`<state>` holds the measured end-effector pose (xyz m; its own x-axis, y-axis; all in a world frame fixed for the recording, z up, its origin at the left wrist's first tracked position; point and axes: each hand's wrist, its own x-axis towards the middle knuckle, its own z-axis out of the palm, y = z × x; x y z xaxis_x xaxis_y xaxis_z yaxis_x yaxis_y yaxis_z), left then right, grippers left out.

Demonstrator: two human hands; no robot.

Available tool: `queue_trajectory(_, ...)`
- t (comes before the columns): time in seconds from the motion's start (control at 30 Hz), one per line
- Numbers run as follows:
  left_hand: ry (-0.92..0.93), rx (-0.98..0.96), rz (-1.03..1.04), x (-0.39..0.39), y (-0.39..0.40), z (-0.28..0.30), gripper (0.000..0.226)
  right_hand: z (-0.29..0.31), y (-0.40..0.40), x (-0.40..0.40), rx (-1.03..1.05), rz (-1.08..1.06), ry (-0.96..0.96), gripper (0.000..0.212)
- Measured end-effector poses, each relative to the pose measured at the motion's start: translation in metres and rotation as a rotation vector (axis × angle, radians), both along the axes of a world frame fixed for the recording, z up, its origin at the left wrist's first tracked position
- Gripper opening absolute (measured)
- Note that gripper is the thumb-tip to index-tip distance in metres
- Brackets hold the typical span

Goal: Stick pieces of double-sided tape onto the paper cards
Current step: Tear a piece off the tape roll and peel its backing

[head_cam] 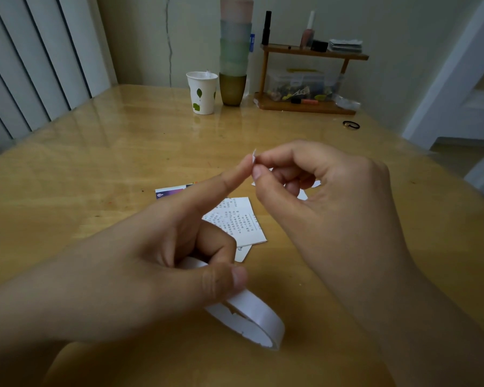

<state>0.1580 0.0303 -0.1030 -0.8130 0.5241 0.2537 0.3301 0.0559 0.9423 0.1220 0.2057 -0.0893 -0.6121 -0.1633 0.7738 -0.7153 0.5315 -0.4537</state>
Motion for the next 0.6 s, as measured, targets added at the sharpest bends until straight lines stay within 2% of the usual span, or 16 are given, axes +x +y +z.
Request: queue_trajectory(0.6,-0.026,-0.009,0.003,0.0004,0.0006,-0.0007,0.077,-0.003,-0.0036,0.0001,0.074,-0.045,0.012,0.01)
